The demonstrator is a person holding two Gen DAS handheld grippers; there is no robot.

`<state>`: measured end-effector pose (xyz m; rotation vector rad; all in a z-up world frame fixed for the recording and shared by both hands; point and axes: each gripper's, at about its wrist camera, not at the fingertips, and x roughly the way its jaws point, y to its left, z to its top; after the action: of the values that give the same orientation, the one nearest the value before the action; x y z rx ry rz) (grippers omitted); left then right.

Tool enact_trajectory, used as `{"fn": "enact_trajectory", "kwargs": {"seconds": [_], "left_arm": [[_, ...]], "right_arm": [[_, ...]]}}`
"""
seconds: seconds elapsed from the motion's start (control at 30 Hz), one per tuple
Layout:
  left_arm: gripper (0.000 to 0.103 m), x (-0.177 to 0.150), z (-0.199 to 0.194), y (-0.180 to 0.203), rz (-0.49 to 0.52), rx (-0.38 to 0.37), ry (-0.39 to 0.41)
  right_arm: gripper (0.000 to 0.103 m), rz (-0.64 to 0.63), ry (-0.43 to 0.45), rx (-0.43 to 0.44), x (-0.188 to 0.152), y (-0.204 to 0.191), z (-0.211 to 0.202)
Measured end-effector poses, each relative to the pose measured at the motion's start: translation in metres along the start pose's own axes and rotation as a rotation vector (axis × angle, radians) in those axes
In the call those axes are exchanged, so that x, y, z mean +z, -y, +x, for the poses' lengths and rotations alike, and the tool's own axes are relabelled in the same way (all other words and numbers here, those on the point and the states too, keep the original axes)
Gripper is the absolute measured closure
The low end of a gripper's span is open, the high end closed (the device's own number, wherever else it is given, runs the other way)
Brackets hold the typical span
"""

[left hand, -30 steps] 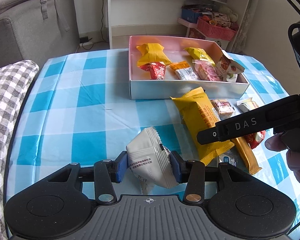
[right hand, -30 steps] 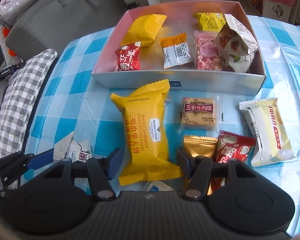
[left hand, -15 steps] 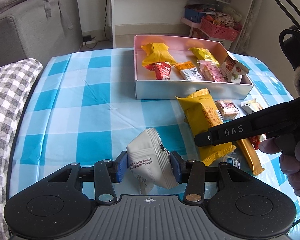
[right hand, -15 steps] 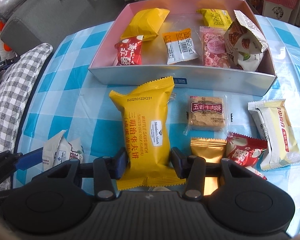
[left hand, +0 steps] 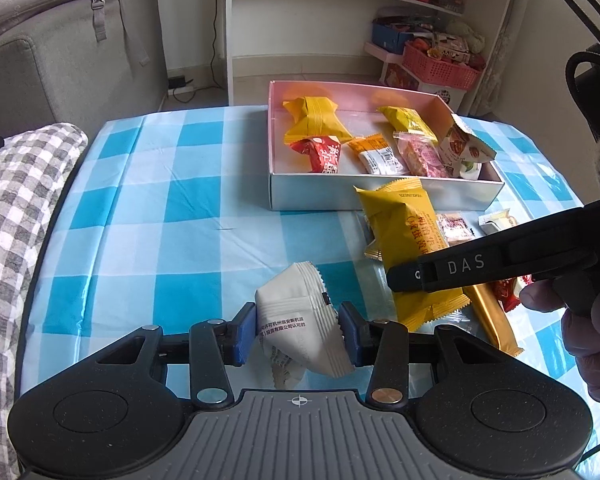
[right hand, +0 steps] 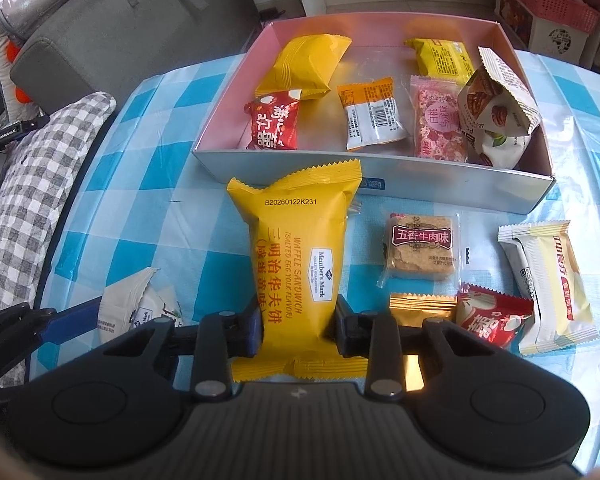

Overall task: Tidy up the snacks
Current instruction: 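Carry the white bag and yellow bag into the pink box and open both tools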

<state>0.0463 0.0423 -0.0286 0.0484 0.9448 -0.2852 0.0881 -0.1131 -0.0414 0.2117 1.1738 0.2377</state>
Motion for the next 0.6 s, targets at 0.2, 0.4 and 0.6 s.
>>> {"fn": "enact_trajectory", "kwargs": {"seconds": [0.2,0.4,0.6], "left_arm": [[0.062,0.003,-0.005,-0.002,-0.01,-0.006,0.017],[0.062,0.007,-0.008,-0.005,-0.025,-0.003,0.03],[0.063,0.013,-0.009,-0.006,-0.034,-0.011,0.041]], "right_arm": [[0.072,0.011,0.022,0.013,0.002,0.002,-0.011],[0.072,0.022,0.051,0.029,0.005,0.002,-0.022],[0.072,0.042,0.075,0.043,0.011,0.007,-0.029]]}}
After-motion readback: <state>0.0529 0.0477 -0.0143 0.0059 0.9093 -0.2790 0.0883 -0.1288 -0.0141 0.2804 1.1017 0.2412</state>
